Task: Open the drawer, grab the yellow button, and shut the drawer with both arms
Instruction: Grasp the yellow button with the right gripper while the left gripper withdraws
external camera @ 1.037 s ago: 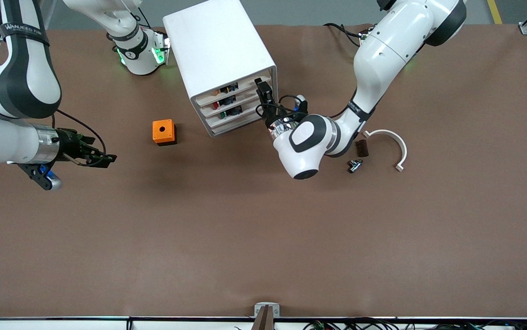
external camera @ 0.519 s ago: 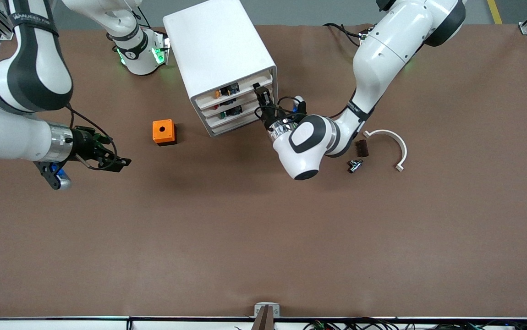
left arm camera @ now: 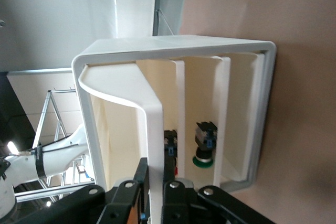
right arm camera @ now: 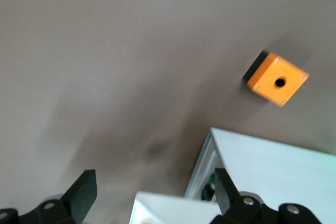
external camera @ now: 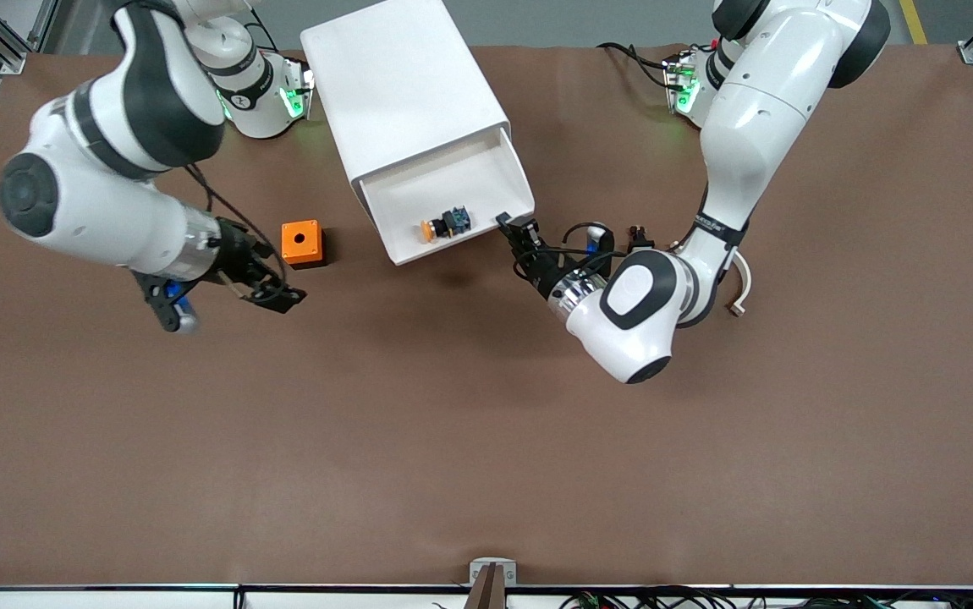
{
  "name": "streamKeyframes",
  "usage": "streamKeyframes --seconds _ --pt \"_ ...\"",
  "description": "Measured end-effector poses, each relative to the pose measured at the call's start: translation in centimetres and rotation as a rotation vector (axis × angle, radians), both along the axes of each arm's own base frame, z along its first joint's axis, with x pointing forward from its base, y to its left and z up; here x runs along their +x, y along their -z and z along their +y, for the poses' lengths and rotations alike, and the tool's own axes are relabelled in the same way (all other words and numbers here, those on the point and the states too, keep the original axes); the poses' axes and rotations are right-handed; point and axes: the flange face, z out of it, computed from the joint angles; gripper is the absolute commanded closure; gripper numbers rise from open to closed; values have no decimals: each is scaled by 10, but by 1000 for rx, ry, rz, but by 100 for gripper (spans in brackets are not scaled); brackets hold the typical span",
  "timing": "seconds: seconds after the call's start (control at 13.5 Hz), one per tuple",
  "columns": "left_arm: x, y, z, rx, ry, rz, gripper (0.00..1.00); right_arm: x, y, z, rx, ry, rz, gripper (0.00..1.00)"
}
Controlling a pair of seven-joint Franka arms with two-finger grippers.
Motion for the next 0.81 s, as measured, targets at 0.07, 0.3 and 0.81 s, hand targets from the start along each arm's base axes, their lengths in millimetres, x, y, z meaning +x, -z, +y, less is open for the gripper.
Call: streamKeyframes --seconds 0.07,0.3,0.81 --pt "5 0 1 2 -22 -23 29 -8 -2 25 -3 17 -8 1" --pt "13 2 3 6 -55 -61 1 -34 -7 92 -2 53 -33 1" --pt "45 -12 38 21 -117 -116 1 -90 16 177 -75 89 -84 1"
